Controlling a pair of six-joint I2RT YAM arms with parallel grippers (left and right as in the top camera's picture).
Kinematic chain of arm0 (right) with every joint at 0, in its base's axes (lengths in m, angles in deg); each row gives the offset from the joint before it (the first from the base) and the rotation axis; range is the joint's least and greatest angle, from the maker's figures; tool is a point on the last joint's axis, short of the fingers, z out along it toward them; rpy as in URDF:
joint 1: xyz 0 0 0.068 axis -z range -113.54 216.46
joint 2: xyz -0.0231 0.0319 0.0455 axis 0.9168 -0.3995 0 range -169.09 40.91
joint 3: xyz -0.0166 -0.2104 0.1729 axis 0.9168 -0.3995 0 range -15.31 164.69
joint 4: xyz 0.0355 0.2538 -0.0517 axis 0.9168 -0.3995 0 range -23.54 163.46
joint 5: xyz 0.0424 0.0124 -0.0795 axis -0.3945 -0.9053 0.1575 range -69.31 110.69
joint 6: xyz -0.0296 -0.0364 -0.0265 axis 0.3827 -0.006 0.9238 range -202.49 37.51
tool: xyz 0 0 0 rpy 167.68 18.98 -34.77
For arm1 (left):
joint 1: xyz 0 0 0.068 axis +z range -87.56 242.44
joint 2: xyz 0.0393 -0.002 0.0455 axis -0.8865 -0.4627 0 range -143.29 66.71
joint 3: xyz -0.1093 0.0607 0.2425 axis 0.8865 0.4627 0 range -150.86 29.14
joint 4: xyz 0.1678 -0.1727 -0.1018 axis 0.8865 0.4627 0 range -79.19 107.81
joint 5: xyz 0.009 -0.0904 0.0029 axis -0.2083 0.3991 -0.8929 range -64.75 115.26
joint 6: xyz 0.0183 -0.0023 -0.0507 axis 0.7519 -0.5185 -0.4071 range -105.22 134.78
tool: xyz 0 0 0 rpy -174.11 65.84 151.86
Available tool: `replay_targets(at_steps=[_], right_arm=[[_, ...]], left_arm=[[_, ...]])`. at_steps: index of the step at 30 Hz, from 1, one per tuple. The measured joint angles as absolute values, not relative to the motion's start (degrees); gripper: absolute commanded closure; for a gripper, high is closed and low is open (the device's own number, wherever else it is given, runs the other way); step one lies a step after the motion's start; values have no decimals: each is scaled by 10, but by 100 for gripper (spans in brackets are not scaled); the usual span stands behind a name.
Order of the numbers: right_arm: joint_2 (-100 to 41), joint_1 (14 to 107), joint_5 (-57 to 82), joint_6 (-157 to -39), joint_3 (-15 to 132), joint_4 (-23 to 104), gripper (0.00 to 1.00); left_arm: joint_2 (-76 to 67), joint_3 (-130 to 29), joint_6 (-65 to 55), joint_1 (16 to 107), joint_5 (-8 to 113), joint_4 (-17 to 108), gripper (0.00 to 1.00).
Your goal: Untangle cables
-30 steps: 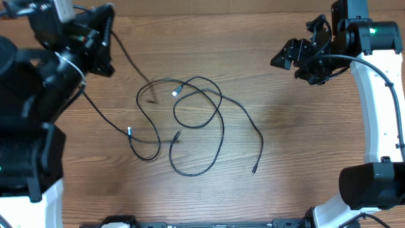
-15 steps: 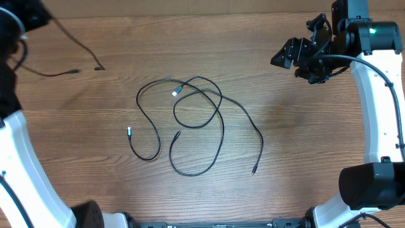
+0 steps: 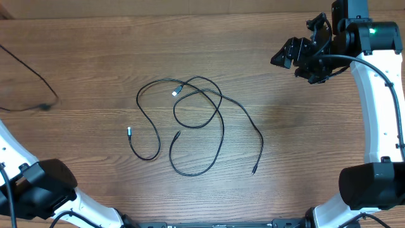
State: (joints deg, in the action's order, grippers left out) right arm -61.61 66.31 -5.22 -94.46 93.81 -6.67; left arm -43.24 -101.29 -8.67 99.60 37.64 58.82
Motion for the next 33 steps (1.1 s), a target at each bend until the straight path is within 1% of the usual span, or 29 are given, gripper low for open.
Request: replay_targets(at_steps=[4,11,15,20,23,26,27,30,31,33], right_arm=[[-616,663,-52,-945,938,-67,21],[-616,663,-52,-945,938,-71,21],[-616,663,-52,-945,938,-72,21],[-616,661,-52,-945,935,-72,21],[-616,654,-52,-945,926,-71,21],[-616,643,-52,-945,921,-70,21],[-616,641,-52,-945,920,-67,21],[-616,629,-52,-945,920,-62,21],[-616,626,-52,-945,920,-60,20],[-616,622,-52,-945,920,-56,21]], left_arm=[[-432,-1013,-94,1000,374,532,96],[-434,-1013,-92,999,332,505,96],[-454,-1015,-87,999,282,546,96],[-528,-1016,-86,999,236,608,96],[-576,-1016,-86,999,231,632,92],[-617,-1016,-79,999,241,636,80],[-628,-1016,-77,999,245,637,74],[-653,-1016,-72,997,252,638,60],[-657,-1016,-72,996,255,639,51],[-667,-1016,-67,991,258,641,23]])
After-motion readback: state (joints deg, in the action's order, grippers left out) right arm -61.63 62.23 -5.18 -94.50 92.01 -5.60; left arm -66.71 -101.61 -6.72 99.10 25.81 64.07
